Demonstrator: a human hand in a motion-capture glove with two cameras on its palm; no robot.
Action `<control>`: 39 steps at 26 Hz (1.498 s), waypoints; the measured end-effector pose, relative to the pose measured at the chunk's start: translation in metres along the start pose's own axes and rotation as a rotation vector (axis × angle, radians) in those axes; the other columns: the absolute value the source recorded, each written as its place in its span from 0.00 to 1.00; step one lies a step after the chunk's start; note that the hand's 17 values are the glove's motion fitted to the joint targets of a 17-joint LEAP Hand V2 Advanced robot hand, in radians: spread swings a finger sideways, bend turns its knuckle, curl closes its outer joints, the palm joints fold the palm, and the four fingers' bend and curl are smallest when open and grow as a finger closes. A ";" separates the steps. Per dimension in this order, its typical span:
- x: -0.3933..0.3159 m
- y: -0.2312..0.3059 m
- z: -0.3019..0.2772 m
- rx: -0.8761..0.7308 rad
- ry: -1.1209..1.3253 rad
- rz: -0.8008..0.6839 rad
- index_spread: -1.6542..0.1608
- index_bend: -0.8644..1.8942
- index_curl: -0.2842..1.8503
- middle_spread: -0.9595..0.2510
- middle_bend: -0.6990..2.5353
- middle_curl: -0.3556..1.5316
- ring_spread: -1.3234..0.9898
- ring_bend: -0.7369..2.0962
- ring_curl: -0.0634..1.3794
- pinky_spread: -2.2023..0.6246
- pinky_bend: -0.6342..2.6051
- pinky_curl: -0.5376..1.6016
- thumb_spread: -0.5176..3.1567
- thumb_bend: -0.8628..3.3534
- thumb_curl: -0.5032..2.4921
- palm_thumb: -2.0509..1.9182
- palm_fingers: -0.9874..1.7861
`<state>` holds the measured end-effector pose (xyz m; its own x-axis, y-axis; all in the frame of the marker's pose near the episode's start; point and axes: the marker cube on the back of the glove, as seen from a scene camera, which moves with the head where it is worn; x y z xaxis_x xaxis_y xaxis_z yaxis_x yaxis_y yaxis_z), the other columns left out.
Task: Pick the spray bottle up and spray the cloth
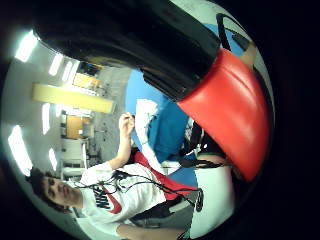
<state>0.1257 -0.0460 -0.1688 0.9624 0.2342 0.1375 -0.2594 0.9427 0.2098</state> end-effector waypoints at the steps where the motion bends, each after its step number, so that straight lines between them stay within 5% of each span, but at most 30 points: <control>1: -0.003 0.000 -0.002 0.019 -0.030 -0.007 0.80 0.36 0.29 0.71 0.33 0.43 0.53 0.48 0.32 0.70 0.37 0.42 0.32 0.20 0.37 0.75 0.81; 12: -0.067 -0.028 0.002 0.265 -0.469 -0.084 0.80 0.36 0.29 0.72 0.34 0.43 0.52 0.47 0.32 0.71 0.37 0.42 0.33 0.20 0.37 0.75 0.80; 24: -0.088 -0.045 0.093 0.188 -0.646 -0.057 0.80 0.37 0.30 0.72 0.33 0.43 0.52 0.45 0.31 0.72 0.36 0.42 0.34 0.20 0.37 0.76 0.79; 27: -0.043 0.005 0.087 0.227 -0.601 0.038 0.79 0.37 0.30 0.72 0.33 0.42 0.53 0.44 0.31 0.73 0.36 0.42 0.35 0.20 0.36 0.76 0.79; 34: 0.113 0.230 0.056 0.306 -0.515 0.454 0.79 0.37 0.30 0.71 0.32 0.42 0.53 0.43 0.30 0.74 0.35 0.41 0.36 0.20 0.36 0.76 0.77; 37: 0.113 0.238 0.059 0.296 -0.552 0.503 0.79 0.37 0.31 0.71 0.32 0.42 0.52 0.42 0.30 0.74 0.34 0.41 0.37 0.20 0.35 0.76 0.77; 39: 0.087 0.191 0.075 0.256 -0.619 0.459 0.79 0.37 0.31 0.71 0.32 0.42 0.52 0.42 0.30 0.74 0.34 0.41 0.37 0.20 0.35 0.76 0.77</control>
<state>0.1536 0.1370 -0.0440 0.5561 0.3393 0.7587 -0.6998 0.6836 0.2073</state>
